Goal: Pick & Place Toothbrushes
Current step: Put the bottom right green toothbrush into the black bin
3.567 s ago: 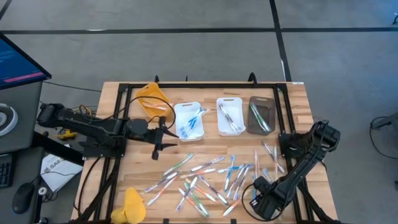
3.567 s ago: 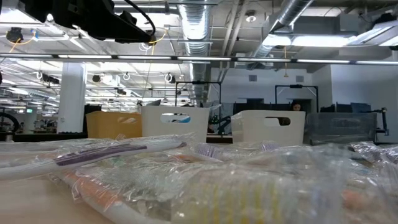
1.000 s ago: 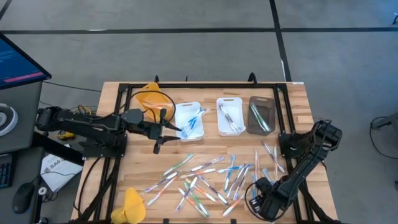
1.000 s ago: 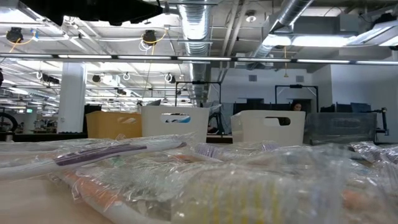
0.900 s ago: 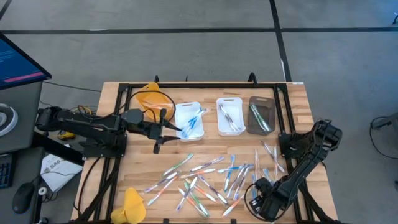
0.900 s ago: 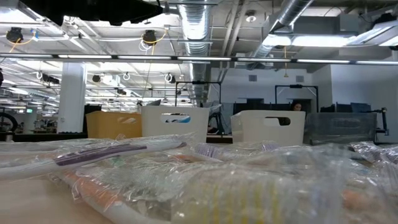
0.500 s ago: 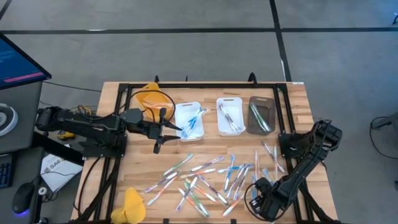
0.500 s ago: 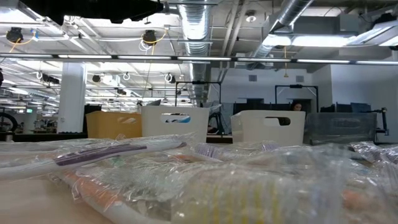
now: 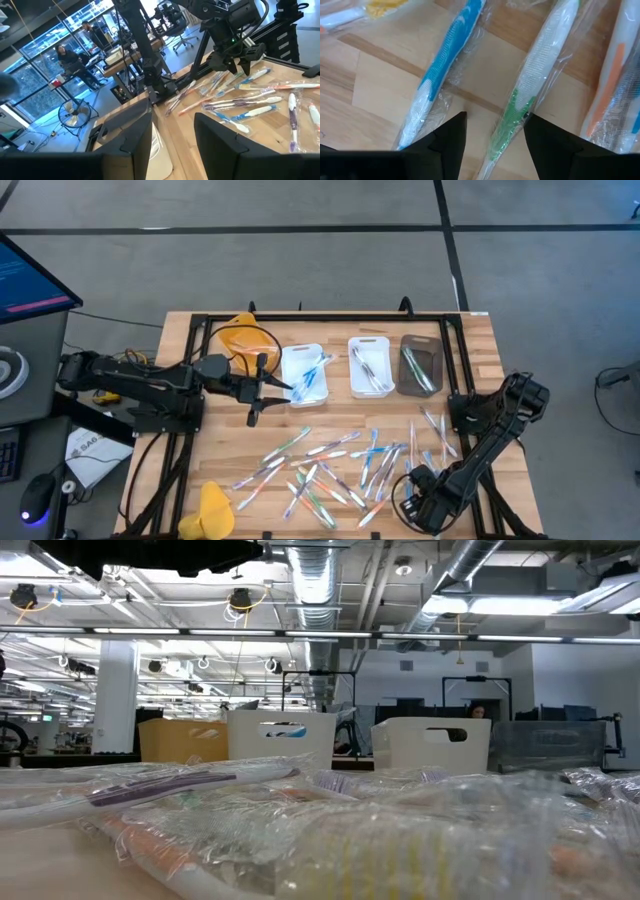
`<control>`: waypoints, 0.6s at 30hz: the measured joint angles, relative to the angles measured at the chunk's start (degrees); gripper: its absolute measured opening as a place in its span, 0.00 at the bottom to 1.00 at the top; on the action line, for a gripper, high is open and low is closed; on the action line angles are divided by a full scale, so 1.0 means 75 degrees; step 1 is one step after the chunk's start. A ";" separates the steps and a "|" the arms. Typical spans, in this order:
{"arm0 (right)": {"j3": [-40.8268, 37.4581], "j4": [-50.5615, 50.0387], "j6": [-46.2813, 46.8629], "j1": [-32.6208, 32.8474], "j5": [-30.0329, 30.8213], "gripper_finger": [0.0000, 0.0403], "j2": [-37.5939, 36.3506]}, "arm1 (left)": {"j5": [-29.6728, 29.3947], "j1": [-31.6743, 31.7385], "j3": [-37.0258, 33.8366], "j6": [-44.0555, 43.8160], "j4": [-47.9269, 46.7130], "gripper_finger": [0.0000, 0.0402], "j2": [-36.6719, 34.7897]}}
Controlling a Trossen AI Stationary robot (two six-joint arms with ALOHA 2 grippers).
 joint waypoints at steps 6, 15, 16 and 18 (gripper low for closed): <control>0.0000 0.0000 0.0003 0.0000 0.0006 0.46 0.0000 | 0.0000 0.0000 0.0000 0.0000 0.0000 0.35 0.0000; 0.0000 -0.0032 0.0468 -0.0003 0.0017 0.45 0.0000 | -0.0003 0.0000 0.0000 -0.0003 -0.0009 0.35 0.0000; 0.0000 -0.0032 0.0500 -0.0003 0.0018 0.45 0.0000 | -0.0003 0.0000 0.0000 0.0000 -0.0012 0.35 0.0000; 0.0000 -0.0044 0.0586 -0.0003 0.0020 0.45 0.0000 | -0.0003 0.0000 0.0000 0.0000 -0.0014 0.35 0.0000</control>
